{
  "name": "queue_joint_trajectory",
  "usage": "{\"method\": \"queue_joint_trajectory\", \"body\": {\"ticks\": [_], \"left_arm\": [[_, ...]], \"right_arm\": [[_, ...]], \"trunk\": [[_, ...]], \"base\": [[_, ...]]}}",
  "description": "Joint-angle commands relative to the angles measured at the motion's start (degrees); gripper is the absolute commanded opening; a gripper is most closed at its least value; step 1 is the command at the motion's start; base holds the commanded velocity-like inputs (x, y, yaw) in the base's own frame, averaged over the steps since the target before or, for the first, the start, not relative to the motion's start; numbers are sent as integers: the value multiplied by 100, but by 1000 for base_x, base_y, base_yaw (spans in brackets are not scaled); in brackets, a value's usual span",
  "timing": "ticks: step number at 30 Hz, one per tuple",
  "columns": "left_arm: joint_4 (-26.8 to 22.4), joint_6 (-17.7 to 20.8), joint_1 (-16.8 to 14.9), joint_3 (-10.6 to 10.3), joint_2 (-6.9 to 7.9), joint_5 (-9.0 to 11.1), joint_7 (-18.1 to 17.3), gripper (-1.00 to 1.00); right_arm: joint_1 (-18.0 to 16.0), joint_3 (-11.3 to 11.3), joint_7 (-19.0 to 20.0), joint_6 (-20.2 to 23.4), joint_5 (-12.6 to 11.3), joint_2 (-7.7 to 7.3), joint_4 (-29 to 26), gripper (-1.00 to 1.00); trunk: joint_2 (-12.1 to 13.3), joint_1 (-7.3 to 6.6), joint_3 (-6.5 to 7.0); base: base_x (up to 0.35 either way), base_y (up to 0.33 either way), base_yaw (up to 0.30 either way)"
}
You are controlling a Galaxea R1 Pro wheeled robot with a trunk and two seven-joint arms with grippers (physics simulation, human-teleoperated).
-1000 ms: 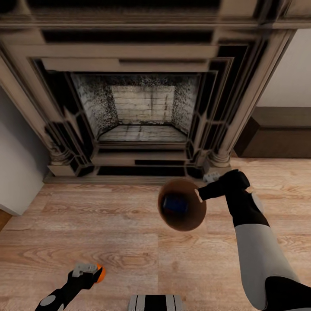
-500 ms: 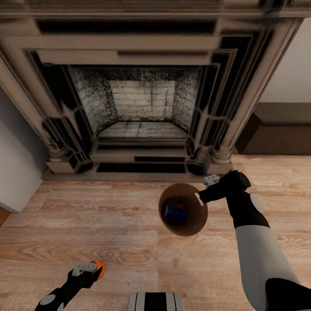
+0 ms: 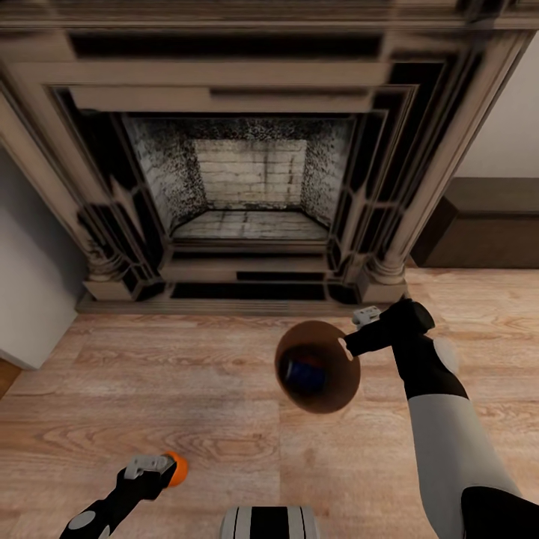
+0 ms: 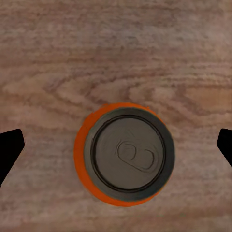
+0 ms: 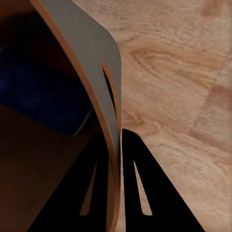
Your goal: Put the three can of soda from the living room inside the tash can in the kitchen.
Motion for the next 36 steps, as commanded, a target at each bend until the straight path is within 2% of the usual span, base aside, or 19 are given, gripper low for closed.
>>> {"method": "queue_joint_trajectory", "body": {"ticks": [1, 7, 18, 30, 36], "left_arm": [[2, 2, 0, -3, 0, 0, 2, 100], [-3, 4, 0, 0, 1, 0, -5, 100], [-4, 5, 0, -4, -4, 1, -3, 100], [16, 26, -8, -24, -7, -17, -14, 100], [-4, 21, -9, -26, -7, -18, -12, 100]], "right_arm": [[2, -1, 35, 46, -53, 0, -1, -100], [28, 2, 35, 46, -50, 7, -1, -100], [40, -12, 35, 46, -56, 7, -1, -100], [32, -66, 36, 46, -67, -51, -8, -100], [32, -63, 47, 46, -67, -61, -13, -100]], "trunk": [[0, -1, 1], [0, -1, 1], [0, -1, 1], [-16, 30, -293], [-16, 30, -325]], "base": [[175, -14, 0], [172, -57, 0], [17, -7, 0], [0, 0, 0], [0, 0, 0]]}}
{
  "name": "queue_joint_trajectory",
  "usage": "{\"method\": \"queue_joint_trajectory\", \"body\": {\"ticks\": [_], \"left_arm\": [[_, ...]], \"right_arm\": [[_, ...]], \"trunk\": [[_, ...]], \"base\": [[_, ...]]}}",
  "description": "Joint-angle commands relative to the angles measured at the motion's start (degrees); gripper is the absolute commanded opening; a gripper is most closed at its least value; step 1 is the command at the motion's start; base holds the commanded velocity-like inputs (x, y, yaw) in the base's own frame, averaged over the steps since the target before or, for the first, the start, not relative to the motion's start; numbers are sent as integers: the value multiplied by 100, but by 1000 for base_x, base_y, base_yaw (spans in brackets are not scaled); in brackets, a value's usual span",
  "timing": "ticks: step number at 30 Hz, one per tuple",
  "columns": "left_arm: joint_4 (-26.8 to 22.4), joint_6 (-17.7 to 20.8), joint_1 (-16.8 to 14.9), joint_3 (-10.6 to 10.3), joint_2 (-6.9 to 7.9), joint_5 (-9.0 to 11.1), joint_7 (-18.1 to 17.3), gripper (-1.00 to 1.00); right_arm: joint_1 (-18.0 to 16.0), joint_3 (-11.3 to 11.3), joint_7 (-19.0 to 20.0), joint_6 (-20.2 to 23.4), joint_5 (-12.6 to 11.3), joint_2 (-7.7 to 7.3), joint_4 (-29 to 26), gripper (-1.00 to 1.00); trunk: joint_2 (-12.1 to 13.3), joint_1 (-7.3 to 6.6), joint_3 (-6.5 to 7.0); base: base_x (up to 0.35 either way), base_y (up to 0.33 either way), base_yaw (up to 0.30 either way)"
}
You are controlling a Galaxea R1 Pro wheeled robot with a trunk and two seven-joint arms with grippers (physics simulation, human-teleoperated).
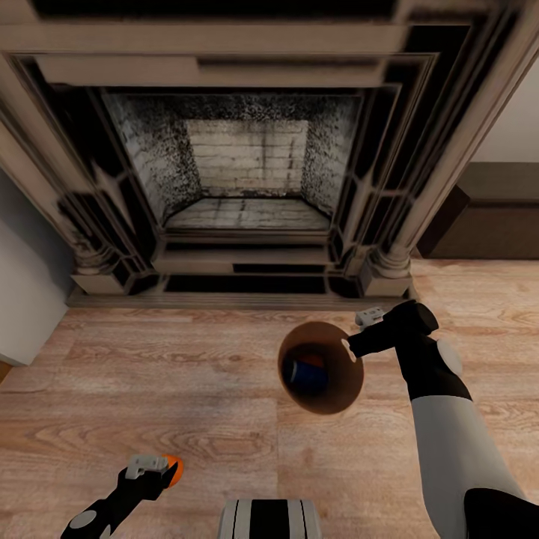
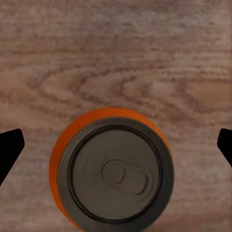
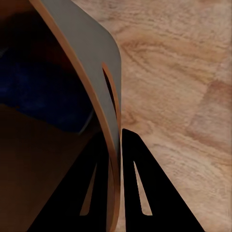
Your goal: Put the three can of soda from the living room inside the tash can in the kitchen.
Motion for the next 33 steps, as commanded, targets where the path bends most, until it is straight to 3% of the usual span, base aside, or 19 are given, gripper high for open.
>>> {"method": "queue_joint_trajectory", "body": {"ticks": [1, 13, 19, 33], "left_arm": [[-1, -3, 0, 0, 0, 0, 0, 100], [-3, -12, 0, 0, 0, 0, 1, 100], [-1, 12, 0, 4, 0, 7, -6, 100], [6, 20, 0, 11, 3, 13, -5, 100]], "right_arm": [[-2, 0, 40, 67, -80, -2, -2, -100], [7, 16, 44, 67, -83, 0, -6, -100], [14, 19, 44, 67, -80, 7, -6, -100], [80, 12, 44, 67, -80, 1, -6, -100]], "trunk": [[0, -1, -5], [0, -1, -66], [-8, 15, -219], [-8, 15, -223]], "base": [[0, 0, 0], [0, 0, 0], [0, 0, 0], [0, 0, 0]]}}
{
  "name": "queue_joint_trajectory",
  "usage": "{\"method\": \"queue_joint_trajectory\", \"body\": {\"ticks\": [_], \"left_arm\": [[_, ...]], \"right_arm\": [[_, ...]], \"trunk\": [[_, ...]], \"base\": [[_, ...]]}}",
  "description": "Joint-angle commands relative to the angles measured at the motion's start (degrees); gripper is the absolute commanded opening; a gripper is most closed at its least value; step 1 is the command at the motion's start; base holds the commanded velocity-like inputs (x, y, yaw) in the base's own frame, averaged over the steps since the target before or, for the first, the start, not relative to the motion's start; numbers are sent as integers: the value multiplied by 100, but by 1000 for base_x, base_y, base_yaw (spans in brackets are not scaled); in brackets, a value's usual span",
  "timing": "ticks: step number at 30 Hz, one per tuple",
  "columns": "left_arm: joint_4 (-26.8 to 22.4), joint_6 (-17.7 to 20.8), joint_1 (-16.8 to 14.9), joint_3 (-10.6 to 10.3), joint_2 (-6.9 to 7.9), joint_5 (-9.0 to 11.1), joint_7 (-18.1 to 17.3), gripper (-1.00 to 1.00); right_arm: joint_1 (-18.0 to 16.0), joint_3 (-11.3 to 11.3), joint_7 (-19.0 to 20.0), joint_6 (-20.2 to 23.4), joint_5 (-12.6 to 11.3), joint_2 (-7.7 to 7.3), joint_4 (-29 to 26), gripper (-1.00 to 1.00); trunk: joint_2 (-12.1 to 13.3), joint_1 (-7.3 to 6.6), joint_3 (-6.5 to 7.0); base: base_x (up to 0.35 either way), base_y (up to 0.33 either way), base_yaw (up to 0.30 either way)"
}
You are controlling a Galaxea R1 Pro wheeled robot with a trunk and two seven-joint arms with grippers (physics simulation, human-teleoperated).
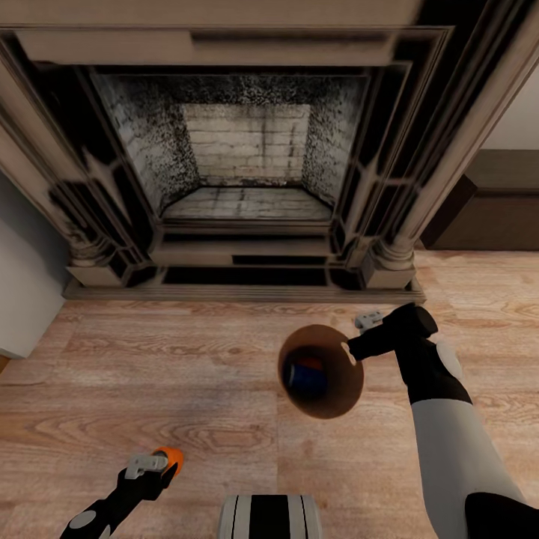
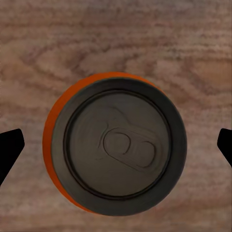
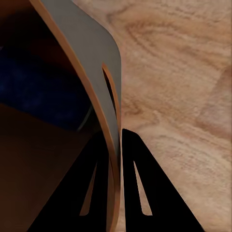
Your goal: Put the three can of soda from the living room inside the tash can in the kitchen.
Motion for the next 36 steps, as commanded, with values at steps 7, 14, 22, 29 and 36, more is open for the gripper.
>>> {"method": "queue_joint_trajectory", "body": {"ticks": [7, 14, 22, 29, 36], "left_arm": [[1, 8, 0, 0, 0, 3, -3, 100], [-6, 9, 0, 5, -2, 7, 5, 100], [-9, 8, 2, 10, 3, 10, 15, 100], [-1, 4, 8, 16, 6, 6, 22, -100], [0, 8, 9, 16, 1, 4, 30, -100]], "right_arm": [[37, 3, 39, 68, -84, 8, 0, -100], [40, 5, 39, 68, -84, 10, 0, -100], [43, 6, 39, 68, -78, 10, 0, -100], [80, 6, 39, 68, -80, 2, 0, -100], [154, 7, 39, 68, -68, 9, 0, -100]], "trunk": [[0, -1, 1], [-4, 7, -66], [-4, 7, -66], [-4, 7, -66], [-4, 7, -66]], "base": [[0, 0, 0], [0, 0, 0], [0, 0, 0], [0, 0, 0], [0, 0, 0]]}}
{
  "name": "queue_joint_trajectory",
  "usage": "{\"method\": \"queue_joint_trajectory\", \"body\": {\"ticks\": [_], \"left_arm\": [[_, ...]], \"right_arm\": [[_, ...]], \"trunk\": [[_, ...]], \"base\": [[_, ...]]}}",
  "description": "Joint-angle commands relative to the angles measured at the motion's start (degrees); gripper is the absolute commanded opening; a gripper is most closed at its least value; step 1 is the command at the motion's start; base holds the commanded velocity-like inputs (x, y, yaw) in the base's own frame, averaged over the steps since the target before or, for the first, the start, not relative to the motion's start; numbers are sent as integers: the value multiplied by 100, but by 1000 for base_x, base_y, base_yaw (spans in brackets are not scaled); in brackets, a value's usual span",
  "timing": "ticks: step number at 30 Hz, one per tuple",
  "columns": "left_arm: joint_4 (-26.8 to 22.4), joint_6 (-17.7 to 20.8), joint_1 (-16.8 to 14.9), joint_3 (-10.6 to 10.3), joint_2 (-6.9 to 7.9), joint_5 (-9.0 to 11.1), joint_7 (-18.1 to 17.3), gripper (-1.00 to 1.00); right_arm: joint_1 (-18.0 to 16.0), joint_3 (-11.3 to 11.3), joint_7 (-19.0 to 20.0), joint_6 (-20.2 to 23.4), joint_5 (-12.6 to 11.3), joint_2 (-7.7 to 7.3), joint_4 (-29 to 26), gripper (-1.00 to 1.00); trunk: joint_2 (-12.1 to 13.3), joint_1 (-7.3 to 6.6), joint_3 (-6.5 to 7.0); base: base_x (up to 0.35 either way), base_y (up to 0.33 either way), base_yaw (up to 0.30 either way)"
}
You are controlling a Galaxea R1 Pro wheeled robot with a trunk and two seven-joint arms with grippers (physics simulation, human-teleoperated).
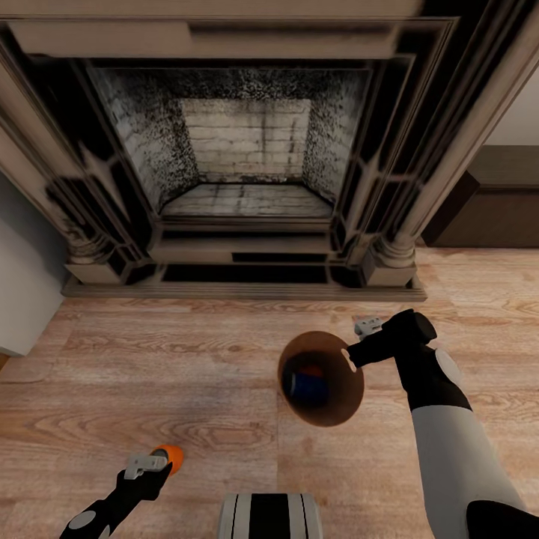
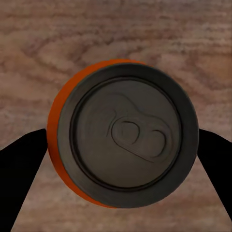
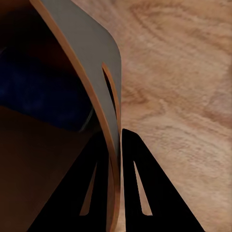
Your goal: Put the three can of soda from the living room inside the tash can in the kitchen.
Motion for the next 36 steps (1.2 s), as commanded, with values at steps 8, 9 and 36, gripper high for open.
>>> {"method": "queue_joint_trajectory", "body": {"ticks": [8, 9, 36], "left_arm": [[-1, -1, -4, -2, 3, -18, 0, -100], [-2, -1, -3, -2, 3, -18, -1, -100], [-84, 24, 8, -9, 13, 0, -61, -100]], "right_arm": [[7, 0, 39, 73, -77, 4, 0, -100], [7, 1, 39, 73, -77, 4, 0, -100], [110, 17, 39, 73, -74, 3, 56, -100]], "trunk": [[5, -11, 89], [7, -13, 111], [449, -286, 665]], "base": [[0, 0, 0], [0, 0, 0], [0, 0, 0]]}}
